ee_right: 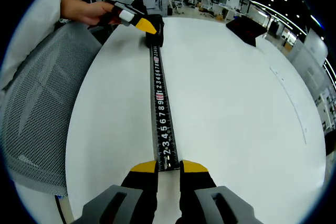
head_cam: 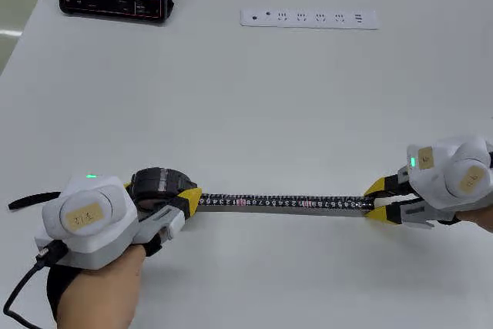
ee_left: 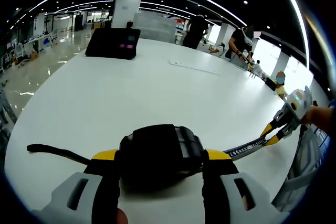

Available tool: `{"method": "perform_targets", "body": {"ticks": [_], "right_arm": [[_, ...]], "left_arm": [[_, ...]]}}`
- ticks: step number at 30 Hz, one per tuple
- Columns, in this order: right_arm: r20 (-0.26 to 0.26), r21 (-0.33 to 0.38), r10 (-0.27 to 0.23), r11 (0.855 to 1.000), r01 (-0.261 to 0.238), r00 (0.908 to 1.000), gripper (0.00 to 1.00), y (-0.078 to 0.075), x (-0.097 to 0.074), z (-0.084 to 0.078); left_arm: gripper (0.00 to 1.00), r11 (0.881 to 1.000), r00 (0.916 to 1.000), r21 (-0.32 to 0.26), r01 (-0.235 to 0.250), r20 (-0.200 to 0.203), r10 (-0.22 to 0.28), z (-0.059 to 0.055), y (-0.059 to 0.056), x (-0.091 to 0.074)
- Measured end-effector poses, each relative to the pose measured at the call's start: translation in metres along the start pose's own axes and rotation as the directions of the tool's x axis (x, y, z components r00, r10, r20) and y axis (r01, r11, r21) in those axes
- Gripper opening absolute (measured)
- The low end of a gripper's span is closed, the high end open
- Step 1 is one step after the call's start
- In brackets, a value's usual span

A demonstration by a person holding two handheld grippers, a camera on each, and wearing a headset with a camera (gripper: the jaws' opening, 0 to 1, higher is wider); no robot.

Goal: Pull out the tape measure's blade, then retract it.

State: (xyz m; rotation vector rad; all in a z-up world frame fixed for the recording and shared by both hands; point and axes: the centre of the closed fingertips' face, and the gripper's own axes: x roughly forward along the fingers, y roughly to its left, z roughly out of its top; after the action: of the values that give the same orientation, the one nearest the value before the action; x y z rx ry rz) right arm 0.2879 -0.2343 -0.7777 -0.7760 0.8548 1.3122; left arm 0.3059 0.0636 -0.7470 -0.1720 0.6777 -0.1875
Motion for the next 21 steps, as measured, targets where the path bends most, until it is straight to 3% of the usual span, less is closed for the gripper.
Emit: {"method": "perform_targets", "body": {"ticks": [21], "right_arm": [[-0.002, 0.009, -0.009, 1.000, 0.009, 1.0000, 0.11, -0.0001, -0.0019, -0.0005]], "left_arm": [[0.56, 1.000, 0.9998, 0.021, 0.003, -0.020, -0.002, -0.0007, 0.0013, 0.0011]]}}
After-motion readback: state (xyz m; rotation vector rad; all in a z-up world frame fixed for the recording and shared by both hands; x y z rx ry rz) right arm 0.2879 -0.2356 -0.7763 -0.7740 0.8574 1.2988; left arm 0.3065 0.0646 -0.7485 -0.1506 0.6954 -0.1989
